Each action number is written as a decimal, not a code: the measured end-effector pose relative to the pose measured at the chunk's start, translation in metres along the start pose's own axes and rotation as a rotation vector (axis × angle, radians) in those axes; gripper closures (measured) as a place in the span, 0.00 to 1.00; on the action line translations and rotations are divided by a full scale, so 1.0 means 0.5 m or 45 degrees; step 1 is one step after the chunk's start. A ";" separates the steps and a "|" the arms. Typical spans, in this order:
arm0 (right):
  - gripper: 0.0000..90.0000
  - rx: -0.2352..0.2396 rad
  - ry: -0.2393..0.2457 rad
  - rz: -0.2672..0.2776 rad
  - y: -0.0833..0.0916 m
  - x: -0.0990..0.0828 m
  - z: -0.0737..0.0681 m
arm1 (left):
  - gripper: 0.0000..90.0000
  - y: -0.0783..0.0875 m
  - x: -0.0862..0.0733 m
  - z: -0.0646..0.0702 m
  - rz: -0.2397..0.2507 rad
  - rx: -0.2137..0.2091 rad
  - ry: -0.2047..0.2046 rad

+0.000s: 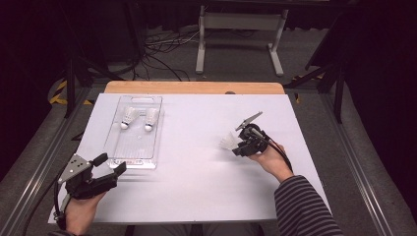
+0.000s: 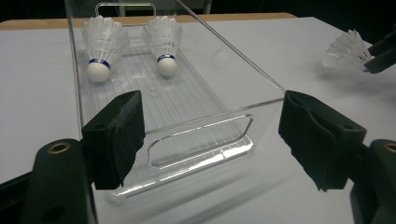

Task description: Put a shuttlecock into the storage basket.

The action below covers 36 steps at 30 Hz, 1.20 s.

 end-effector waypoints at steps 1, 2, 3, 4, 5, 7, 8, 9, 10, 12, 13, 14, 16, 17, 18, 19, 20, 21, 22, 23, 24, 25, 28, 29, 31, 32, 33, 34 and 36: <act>0.73 0.000 0.007 -0.001 0.001 0.000 -0.001 | 0.26 0.000 0.001 0.000 0.001 -0.004 -0.003; 0.73 0.000 0.011 -0.004 0.002 0.001 -0.002 | 0.26 0.000 0.002 0.001 0.002 -0.006 -0.006; 0.73 0.002 0.012 -0.001 0.003 0.002 -0.004 | 0.27 -0.001 0.003 0.002 0.004 -0.006 -0.005; 0.73 0.005 0.013 0.001 0.005 0.003 -0.005 | 0.27 0.000 0.005 0.003 0.000 -0.012 -0.010; 0.73 0.008 0.014 0.005 0.006 0.004 -0.006 | 0.27 0.000 0.006 0.004 -0.003 -0.013 -0.010; 0.73 0.011 0.018 0.004 0.008 0.006 -0.009 | 0.27 0.000 0.009 0.005 0.001 -0.016 -0.013; 0.73 0.012 0.022 0.009 0.009 0.007 -0.011 | 0.27 -0.001 0.010 0.005 0.006 -0.016 -0.016; 0.73 0.016 0.028 0.012 0.010 0.008 -0.013 | 0.27 0.000 0.012 0.006 0.009 -0.015 -0.011; 0.73 0.016 0.030 0.012 0.009 0.009 -0.015 | 0.27 0.000 0.014 0.006 0.006 -0.023 -0.019; 0.73 0.019 0.037 0.008 0.009 0.010 -0.018 | 0.27 0.000 0.016 0.008 0.007 -0.027 -0.018; 0.73 0.021 0.041 0.005 0.009 0.010 -0.019 | 0.27 -0.001 0.017 0.009 0.008 -0.031 -0.023; 0.73 0.021 0.042 0.004 0.009 0.011 -0.020 | 0.27 -0.002 0.018 0.009 0.004 -0.036 -0.033; 0.73 0.023 0.043 0.006 0.011 0.014 -0.023 | 0.27 -0.004 0.019 0.011 0.000 -0.040 -0.040; 0.73 0.023 0.045 0.006 0.012 0.015 -0.024 | 0.27 -0.005 0.020 0.012 -0.002 -0.043 -0.041; 0.73 0.023 0.050 0.008 0.012 0.017 -0.025 | 0.27 -0.006 0.021 0.014 -0.007 -0.045 -0.042; 0.73 0.022 0.050 0.009 0.013 0.018 -0.027 | 0.27 -0.007 0.022 0.014 -0.008 -0.052 -0.049; 0.73 0.022 0.055 0.007 0.013 0.019 -0.028 | 0.27 -0.009 0.023 0.016 -0.010 -0.053 -0.049; 0.73 0.025 0.058 0.006 0.014 0.020 -0.029 | 0.27 -0.010 0.024 0.018 -0.011 -0.056 -0.055; 0.73 0.025 0.060 0.006 0.014 0.020 -0.030 | 0.28 -0.011 0.025 0.020 -0.011 -0.057 -0.055; 0.73 0.026 0.064 0.007 0.014 0.021 -0.031 | 0.28 -0.013 0.026 0.021 -0.012 -0.063 -0.058; 0.73 0.028 0.066 0.009 0.015 0.022 -0.033 | 0.28 -0.015 0.028 0.023 -0.014 -0.067 -0.061; 0.73 0.027 0.060 0.014 0.016 0.022 -0.033 | 0.28 -0.017 0.029 0.025 -0.017 -0.068 -0.068; 0.73 0.033 0.061 0.019 0.018 0.024 -0.035 | 0.28 -0.024 0.035 0.031 -0.015 -0.085 -0.082; 0.73 0.033 0.063 0.019 0.018 0.024 -0.036 | 0.28 -0.027 0.036 0.034 -0.021 -0.092 -0.085; 0.73 0.037 0.065 0.018 0.018 0.024 -0.038 | 0.28 -0.033 0.039 0.040 -0.024 -0.099 -0.093; 0.73 0.038 0.067 0.018 0.019 0.024 -0.039 | 0.28 -0.036 0.040 0.043 -0.026 -0.112 -0.102; 0.73 0.038 0.071 0.017 0.018 0.025 -0.040 | 0.29 -0.039 0.041 0.046 -0.029 -0.118 -0.101; 0.73 0.040 0.075 0.015 0.018 0.025 -0.042 | 0.29 -0.043 0.042 0.049 -0.026 -0.118 -0.109; 0.73 0.044 0.082 0.011 0.018 0.026 -0.045 | 0.30 -0.050 0.044 0.053 -0.039 -0.132 -0.122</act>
Point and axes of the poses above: each handheld gripper's, and its own axes: y roughly backward along the jaws, x roughly out of its top, z roughly to its right, the point moved 4 cm from there along -y, roughly forward along the jaws, and after that the axes turned 3 degrees about z, right-handed, at the moved point
